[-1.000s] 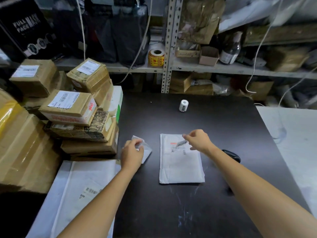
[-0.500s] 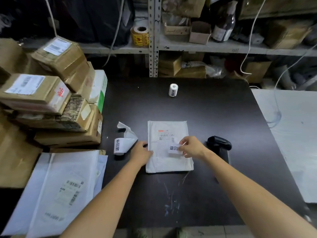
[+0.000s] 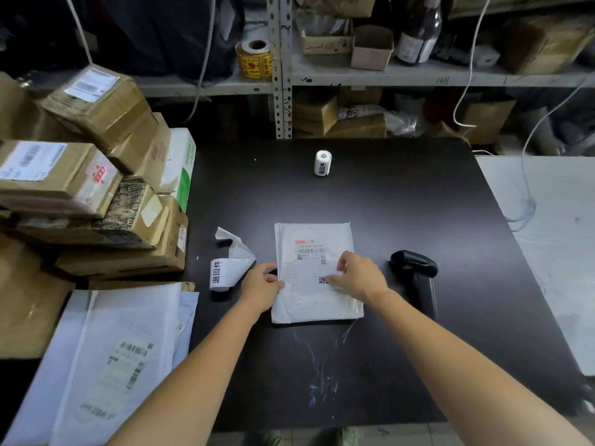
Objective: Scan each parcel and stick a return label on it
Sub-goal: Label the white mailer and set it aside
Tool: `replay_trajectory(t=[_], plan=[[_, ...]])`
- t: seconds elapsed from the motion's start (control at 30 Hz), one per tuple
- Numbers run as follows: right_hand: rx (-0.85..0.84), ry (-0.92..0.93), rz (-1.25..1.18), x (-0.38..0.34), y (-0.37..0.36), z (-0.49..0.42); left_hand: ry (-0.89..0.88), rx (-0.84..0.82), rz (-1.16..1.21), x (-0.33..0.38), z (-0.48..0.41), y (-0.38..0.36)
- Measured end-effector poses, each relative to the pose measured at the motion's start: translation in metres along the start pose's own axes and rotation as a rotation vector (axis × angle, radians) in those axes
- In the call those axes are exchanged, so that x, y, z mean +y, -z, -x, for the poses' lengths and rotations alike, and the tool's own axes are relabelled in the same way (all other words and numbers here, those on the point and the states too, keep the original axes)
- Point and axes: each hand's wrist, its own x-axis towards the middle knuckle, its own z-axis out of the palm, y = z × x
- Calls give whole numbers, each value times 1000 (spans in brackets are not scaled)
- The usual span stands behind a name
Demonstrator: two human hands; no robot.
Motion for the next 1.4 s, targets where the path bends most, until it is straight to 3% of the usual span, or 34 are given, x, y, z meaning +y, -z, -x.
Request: replay_trajectory(t=[0.17, 0.4, 0.57, 0.73, 1.07, 1.4], plan=[[36, -110, -20, 16, 17, 1, -4, 1, -6, 2, 1, -1], [-78, -223, -520, 9, 5, -4, 27, -98, 71, 6, 0, 6], [-181, -228, -619, 4, -3, 4, 18, -191, 66, 0, 1, 16], [-149, -216, -748, -2, 3, 18, 24, -206, 117, -3, 8, 29], [-43, 59, -653, -66, 77, 53, -143, -56, 269, 52, 59, 73], [-182, 469, -499, -155, 101, 129, -239, 368, 350, 44, 210, 134]])
